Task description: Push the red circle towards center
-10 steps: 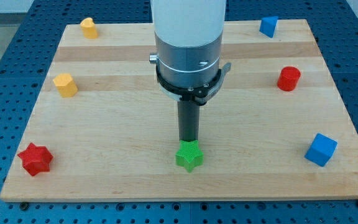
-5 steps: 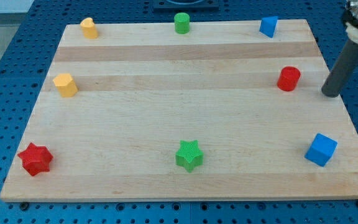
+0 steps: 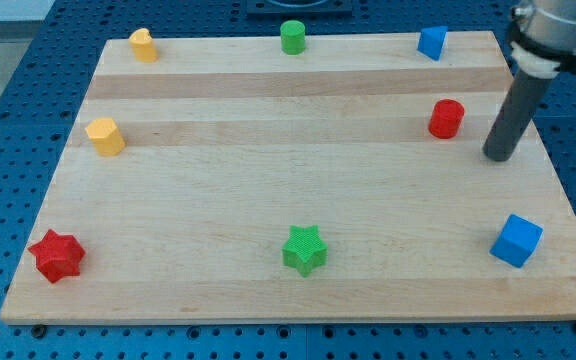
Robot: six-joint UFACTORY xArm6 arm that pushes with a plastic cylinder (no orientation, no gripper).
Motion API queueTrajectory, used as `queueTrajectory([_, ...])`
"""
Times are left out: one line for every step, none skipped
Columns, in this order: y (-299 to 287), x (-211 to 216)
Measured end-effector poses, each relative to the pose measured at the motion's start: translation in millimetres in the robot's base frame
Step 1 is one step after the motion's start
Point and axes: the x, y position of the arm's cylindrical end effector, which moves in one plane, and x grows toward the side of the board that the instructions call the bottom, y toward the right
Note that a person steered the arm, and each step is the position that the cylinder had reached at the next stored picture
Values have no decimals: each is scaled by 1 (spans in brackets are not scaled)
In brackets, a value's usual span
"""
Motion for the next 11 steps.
queueTrajectory([-14,-50])
queueTrajectory([-68,-71])
queueTrajectory([-128,-72])
queueTrajectory([-92,-81])
queueTrajectory([-21,-86])
queueTrajectory([-6,-55])
queueTrajectory([-72,-37])
queueTrajectory([-179,-37])
queueTrajectory([-265,-37])
queueTrajectory([-247,-42])
queueTrajectory([-160,-44])
